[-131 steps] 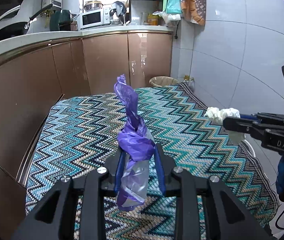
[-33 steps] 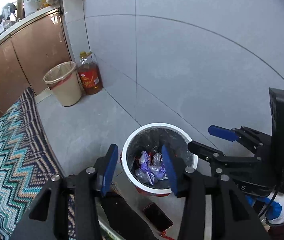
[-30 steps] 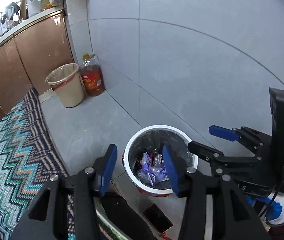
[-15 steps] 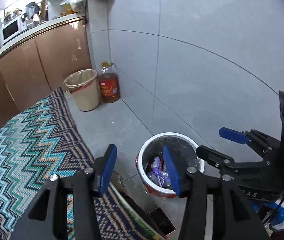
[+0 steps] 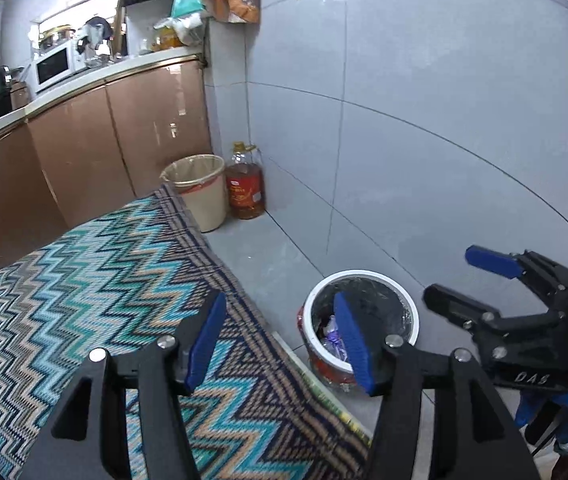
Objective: Collect trash
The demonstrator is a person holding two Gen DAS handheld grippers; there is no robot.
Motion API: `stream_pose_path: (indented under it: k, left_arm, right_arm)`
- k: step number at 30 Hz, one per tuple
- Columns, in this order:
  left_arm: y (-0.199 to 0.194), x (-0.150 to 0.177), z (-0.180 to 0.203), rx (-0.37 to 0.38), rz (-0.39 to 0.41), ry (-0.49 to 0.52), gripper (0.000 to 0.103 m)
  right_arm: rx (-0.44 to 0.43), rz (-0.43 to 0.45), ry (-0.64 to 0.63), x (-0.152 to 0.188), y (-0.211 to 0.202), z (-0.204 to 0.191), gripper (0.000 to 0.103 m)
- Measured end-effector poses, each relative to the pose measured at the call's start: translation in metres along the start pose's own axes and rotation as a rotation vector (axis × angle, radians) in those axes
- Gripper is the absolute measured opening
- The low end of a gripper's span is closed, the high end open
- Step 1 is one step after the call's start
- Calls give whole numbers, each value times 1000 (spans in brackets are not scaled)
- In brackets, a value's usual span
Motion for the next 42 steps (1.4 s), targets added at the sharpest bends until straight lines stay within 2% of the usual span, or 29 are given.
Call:
stream_pose_path:
  k: [4, 9, 18, 26, 42]
  left_arm:
    - [-24, 6, -22, -33, 26, -27, 55]
    - [-57, 17, -49, -86, 65, -56, 56]
    - [-111, 38, -86, -159, 140, -112, 58]
    - [-156, 51, -114, -208, 240, -175, 59]
    - [-204, 76, -148, -311, 334, -247, 63]
  right_arm:
    - [17, 41, -36, -7, -19, -18, 90]
    - [23, 80, -75, -13, -37, -40, 94]
    - [18, 137, -146, -16, -66, -83, 96]
    - [29, 180, -174, -22, -88, -109, 99]
    - [35, 213, -253, -21, -110, -146, 103]
Point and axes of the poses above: each gripper's, at about its wrist camera, not at the fingertips, and y roughly the way its jaws point, z to its right, x to its underside, the point moved 4 cm from there along y, roughly the way its jaws point, and after that the axes turned 6 degrees about -y, right-handed, at the moved point
